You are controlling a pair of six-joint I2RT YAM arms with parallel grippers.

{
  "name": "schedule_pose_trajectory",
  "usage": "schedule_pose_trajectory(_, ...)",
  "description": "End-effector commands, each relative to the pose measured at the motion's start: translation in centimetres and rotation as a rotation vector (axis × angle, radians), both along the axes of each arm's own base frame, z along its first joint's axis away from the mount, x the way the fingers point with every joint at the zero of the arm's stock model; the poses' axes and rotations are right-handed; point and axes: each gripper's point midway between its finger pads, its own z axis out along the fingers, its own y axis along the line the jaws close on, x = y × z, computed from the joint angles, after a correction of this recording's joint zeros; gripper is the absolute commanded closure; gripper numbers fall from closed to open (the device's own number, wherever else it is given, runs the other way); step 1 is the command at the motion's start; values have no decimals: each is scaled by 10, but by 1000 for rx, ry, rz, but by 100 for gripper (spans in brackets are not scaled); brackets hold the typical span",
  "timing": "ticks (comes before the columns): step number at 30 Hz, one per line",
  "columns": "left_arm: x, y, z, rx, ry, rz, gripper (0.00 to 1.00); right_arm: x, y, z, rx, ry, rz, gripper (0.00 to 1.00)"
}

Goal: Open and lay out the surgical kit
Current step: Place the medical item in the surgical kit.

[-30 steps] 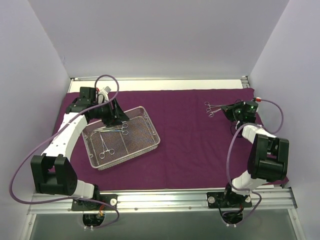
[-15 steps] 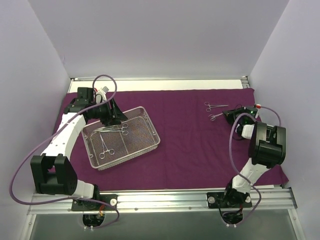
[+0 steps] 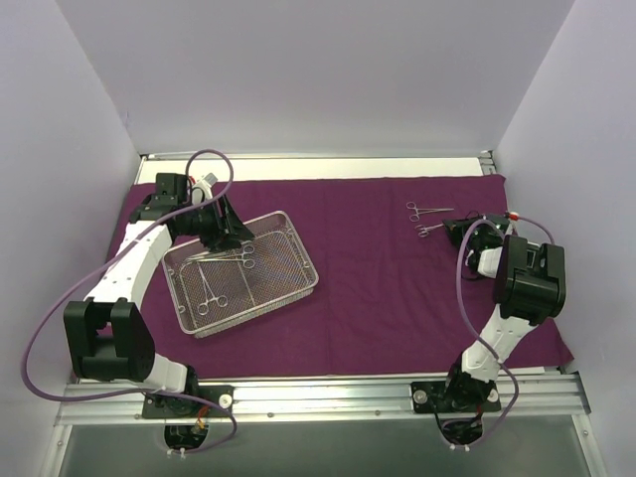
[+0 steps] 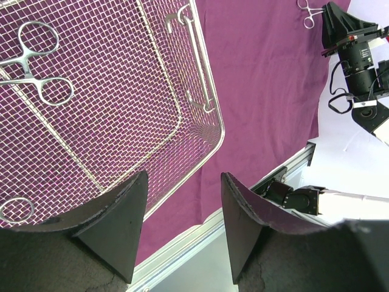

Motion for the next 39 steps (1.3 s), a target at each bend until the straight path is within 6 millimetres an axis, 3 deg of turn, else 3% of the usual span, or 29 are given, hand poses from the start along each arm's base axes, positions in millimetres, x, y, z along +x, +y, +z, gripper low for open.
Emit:
schedule_pose_trajectory(1, 7, 1, 5, -16, -35, -18, 40, 1, -9, 5, -18, -27, -52, 100)
schedule_pose_trajectory(9, 5, 1, 2, -23, -27, -20, 41, -9, -2, -17, -5, 30, -68, 97)
schedule_pose_trajectory(14, 3, 3, 3, -24, -29, -17, 41, -12, -1, -20, -10, 51, -80, 96)
schedule_pose_trajectory(30, 0, 10, 6, -18, -31, -5, 41, -22, -1, -28, -41, 140, -60, 53)
schedule_pose_trajectory(31, 0, 10, 6, -16, -30, -4, 41, -30, 0, -35, -39, 193, -56, 52)
schedule_pose_trajectory(33, 0, 15, 1, 9, -9, 13, 41, -26, -4, -24, -76, 214, -58, 50)
schedule_pose_trajectory(34, 0, 17, -1, 28, -2, 20, 41, -34, 0, -29, -106, 275, -27, 49)
schedule_pose_trajectory(35, -1, 20, -2, 47, 21, 30, 41, -23, -9, -12, -154, 271, -48, 45)
schedule_pose_trajectory(37, 0, 28, -10, 96, 48, 55, 40, -37, -11, -17, -186, 392, -36, 40)
schedule_pose_trajectory(39, -3, 32, -14, 117, 80, 67, 40, -34, -18, -7, -227, 414, -33, 37)
